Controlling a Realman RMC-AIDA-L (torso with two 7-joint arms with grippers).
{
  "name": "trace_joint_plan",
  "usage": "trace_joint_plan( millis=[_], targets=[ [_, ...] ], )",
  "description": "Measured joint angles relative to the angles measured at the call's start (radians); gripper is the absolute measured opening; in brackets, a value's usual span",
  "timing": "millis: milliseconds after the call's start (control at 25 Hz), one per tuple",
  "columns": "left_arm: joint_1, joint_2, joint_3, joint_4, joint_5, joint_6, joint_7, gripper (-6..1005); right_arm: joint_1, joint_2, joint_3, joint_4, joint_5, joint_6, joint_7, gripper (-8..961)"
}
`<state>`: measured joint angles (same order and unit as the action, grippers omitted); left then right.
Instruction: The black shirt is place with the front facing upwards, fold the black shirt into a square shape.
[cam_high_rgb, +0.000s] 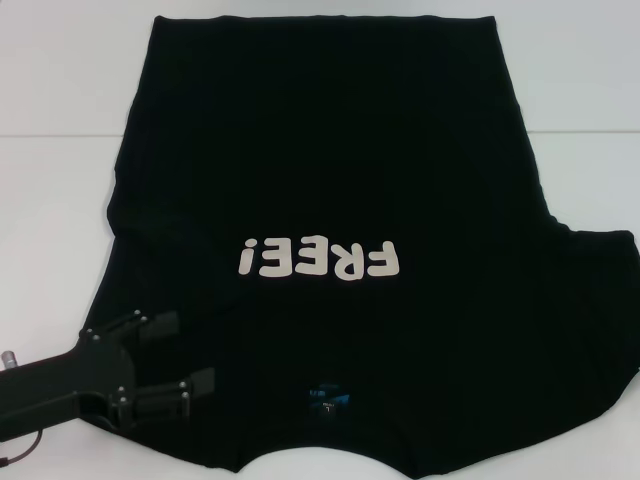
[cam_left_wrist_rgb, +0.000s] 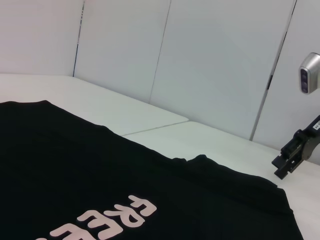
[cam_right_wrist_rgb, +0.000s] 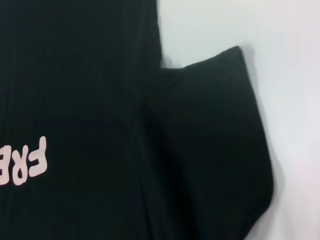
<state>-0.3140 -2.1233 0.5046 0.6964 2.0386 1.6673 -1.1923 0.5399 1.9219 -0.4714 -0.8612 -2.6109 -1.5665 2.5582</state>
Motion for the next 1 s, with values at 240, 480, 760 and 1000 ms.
trace_joint_plan(
  millis=[240, 480, 760, 1000],
  targets=[
    [-0.002, -0.001, 0.0, 0.0, 0.0, 0.0, 0.0, 950, 0.015, 0.006, -0.007, 0.025, 0.0, 0.018, 0.0, 744],
    [0.0, -0.001, 0.0, 0.0, 0.0, 0.0, 0.001, 950, 0.023, 0.009, -0.008, 0.056, 0.0, 0.037, 0.0, 743],
    [0.001, -0.001, 0.0, 0.0, 0.0, 0.0, 0.002, 950, 0.027, 0.009, -0.012, 0.066, 0.001, 0.045, 0.0, 743],
    [0.001, -0.001, 0.0, 0.0, 0.0, 0.0, 0.002, 950, 0.037, 0.017, -0.018, 0.07, 0.001, 0.067, 0.0, 743]
  ],
)
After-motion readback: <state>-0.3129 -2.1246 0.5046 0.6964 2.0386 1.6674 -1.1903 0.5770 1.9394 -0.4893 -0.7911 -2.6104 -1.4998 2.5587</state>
